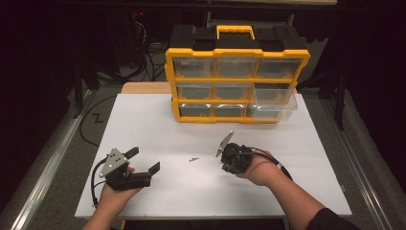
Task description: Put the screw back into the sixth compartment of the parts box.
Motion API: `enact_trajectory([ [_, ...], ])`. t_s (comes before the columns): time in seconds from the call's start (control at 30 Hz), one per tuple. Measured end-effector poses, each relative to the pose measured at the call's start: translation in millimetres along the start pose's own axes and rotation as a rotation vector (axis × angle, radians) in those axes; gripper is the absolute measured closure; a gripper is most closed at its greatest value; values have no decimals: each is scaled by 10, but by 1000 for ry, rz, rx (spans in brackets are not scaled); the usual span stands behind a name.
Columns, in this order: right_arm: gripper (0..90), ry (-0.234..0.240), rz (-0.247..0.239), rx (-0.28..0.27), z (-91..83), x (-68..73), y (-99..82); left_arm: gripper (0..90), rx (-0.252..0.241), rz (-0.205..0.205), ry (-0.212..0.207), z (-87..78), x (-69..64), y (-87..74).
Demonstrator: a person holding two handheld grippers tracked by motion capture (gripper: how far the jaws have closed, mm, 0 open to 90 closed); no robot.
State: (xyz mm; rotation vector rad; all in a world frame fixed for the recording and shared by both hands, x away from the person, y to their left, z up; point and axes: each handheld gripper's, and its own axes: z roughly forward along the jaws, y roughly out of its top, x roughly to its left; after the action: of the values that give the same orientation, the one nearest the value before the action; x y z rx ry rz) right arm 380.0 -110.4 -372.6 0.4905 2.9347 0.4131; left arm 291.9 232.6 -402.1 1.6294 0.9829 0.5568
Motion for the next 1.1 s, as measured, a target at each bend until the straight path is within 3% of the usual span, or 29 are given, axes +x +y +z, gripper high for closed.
enact_trajectory([
  [1.1, 898, -68, 113, 40, -246, -275, -731, 39, 3, -1, 5, 10, 6, -5],
])
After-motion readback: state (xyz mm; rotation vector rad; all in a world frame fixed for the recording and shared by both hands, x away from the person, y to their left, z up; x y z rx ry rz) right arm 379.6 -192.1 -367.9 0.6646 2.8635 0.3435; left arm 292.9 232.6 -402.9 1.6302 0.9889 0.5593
